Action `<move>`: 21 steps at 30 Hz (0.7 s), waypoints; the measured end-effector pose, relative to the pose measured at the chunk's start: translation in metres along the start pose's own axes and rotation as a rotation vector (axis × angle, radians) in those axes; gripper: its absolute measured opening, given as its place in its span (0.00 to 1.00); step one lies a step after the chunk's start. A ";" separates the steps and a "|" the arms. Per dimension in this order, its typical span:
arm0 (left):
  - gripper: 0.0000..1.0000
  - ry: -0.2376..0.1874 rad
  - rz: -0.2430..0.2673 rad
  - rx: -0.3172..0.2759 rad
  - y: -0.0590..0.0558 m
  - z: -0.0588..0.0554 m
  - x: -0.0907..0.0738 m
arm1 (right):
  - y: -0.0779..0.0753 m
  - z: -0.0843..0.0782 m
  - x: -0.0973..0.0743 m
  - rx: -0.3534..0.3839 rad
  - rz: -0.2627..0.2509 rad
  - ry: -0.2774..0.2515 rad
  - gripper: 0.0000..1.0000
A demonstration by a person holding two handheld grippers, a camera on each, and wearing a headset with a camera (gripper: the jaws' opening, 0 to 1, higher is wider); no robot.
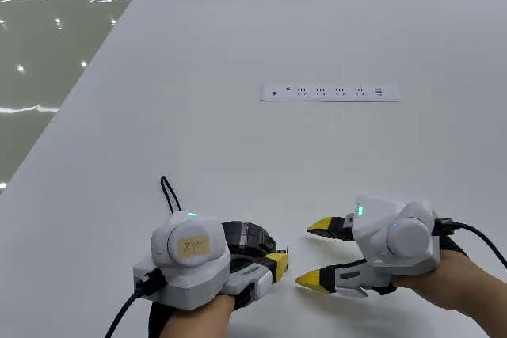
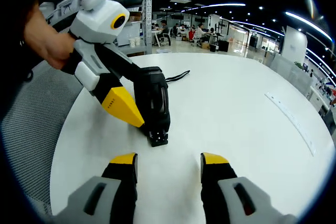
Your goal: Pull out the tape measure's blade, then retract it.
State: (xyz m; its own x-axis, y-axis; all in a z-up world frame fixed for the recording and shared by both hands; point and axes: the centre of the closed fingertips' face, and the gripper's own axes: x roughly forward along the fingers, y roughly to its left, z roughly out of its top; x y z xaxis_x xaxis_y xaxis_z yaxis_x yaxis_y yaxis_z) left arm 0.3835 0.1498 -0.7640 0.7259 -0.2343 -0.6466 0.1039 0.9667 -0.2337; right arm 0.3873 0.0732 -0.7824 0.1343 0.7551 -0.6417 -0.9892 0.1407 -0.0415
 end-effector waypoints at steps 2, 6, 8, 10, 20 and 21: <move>0.71 -0.018 -0.071 0.051 -0.002 -0.004 -0.005 | -0.003 -0.006 -0.014 0.048 -0.031 -0.029 0.52; 0.76 -0.042 -0.125 0.134 0.001 -0.005 -0.011 | -0.004 -0.012 -0.027 0.064 -0.052 -0.046 0.57; 0.78 -0.058 -0.148 0.140 0.003 -0.005 -0.013 | -0.004 -0.016 -0.031 0.061 -0.059 -0.048 0.60; 0.80 -0.070 -0.174 0.156 0.007 -0.005 -0.016 | -0.004 -0.021 -0.037 0.071 -0.069 -0.050 0.61; 0.86 -0.110 -0.239 0.290 0.021 -0.010 -0.029 | -0.001 -0.047 -0.069 0.143 -0.131 -0.087 0.68; 0.86 -0.121 -0.245 0.300 0.021 -0.009 -0.031 | 0.000 -0.049 -0.073 0.156 -0.134 -0.094 0.69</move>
State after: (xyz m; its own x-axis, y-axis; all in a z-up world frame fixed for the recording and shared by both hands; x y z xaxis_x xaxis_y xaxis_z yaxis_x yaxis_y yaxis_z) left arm 0.3566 0.1767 -0.7554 0.7280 -0.4649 -0.5040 0.4646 0.8750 -0.1360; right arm 0.3749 -0.0132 -0.7735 0.2764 0.7782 -0.5639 -0.9420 0.3357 0.0016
